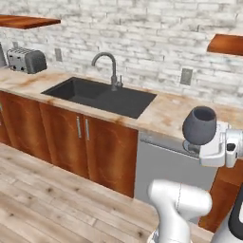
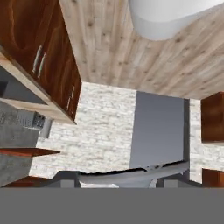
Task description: Retrieve the wine glasses from the counter and place one next to each plate.
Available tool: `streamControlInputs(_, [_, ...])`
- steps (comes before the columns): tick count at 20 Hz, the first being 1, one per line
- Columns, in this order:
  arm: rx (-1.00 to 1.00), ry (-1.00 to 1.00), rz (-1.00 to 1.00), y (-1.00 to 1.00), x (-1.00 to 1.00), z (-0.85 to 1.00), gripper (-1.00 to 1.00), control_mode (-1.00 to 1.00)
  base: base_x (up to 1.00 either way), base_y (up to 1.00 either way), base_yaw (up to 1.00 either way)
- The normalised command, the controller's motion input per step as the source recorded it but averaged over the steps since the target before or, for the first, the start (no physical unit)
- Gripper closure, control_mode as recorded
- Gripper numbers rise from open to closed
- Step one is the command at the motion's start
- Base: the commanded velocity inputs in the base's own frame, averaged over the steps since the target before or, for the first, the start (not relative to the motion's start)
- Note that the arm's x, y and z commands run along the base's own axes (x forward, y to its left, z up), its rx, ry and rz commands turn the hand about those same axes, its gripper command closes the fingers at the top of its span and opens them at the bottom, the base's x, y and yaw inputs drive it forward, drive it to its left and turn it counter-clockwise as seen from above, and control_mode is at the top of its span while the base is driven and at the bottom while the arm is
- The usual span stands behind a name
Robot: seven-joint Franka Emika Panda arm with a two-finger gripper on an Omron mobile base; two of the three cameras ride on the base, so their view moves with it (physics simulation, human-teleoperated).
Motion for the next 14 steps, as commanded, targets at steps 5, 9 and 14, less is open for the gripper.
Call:
streamControlInputs(5, [0.0, 0.0, 0.0, 0.0, 0.0, 0.0, 1.0, 1.0, 0.0, 0.0, 1.0])
streamControlInputs(9, [0.0, 0.0, 0.0, 0.0, 0.0, 0.0, 1.0, 1.0, 0.0, 0.0, 1.0])
streamControlInputs(14, [0.0, 0.0, 0.0, 0.0, 0.0, 0.0, 1.0, 1.0, 0.0, 0.0, 1.0])
